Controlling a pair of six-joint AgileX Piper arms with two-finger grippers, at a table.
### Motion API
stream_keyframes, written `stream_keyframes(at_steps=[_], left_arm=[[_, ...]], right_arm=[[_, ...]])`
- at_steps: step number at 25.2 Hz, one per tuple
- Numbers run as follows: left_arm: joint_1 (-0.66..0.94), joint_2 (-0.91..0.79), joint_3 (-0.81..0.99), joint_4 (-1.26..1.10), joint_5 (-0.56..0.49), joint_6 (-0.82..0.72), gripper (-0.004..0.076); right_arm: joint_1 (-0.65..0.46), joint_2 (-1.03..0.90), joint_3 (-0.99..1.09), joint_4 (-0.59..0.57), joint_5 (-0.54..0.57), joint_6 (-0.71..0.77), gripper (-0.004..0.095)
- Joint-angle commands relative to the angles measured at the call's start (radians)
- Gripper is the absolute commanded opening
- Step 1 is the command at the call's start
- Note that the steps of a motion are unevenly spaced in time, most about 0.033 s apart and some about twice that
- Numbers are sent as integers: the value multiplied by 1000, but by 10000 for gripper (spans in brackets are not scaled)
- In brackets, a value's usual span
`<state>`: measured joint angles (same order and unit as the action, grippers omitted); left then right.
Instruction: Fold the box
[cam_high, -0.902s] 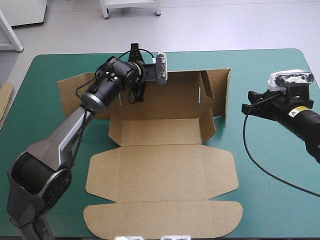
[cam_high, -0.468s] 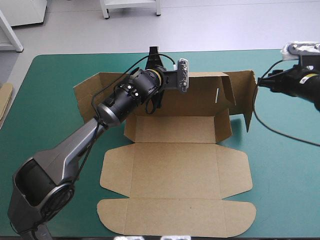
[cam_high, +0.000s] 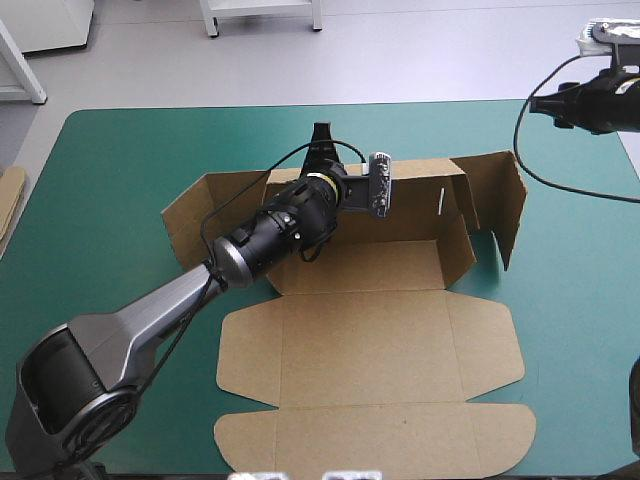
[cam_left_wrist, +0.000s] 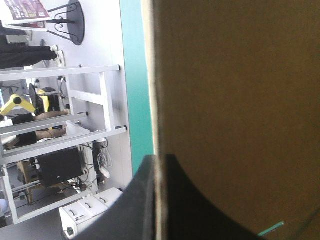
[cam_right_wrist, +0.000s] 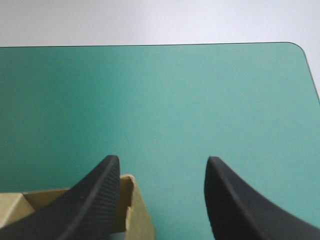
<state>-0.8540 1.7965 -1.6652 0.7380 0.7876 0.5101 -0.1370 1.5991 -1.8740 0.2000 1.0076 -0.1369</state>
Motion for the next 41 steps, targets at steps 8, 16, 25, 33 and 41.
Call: stream_keyframes(at_steps=[8, 16, 25, 33, 41], left_arm=[[-44, -63, 38, 23, -33, -158, -8], [-50, -60, 79, 144, -56, -242, -9], [-106, -62, 227, 605, -104, -580, -9], [-106, -62, 227, 641, -101, -611, -8], [-106, -62, 227, 641, -90, -620, -8]], right_arm=[[-4, 204, -261, 165, 117, -47, 486], [8, 361, -361, 170, 215, -43, 481], [68, 389, -359, 120, 238, -39, 441], [68, 381, -292, 111, 239, -27, 440], [68, 294, -167, 108, 239, -36, 441]])
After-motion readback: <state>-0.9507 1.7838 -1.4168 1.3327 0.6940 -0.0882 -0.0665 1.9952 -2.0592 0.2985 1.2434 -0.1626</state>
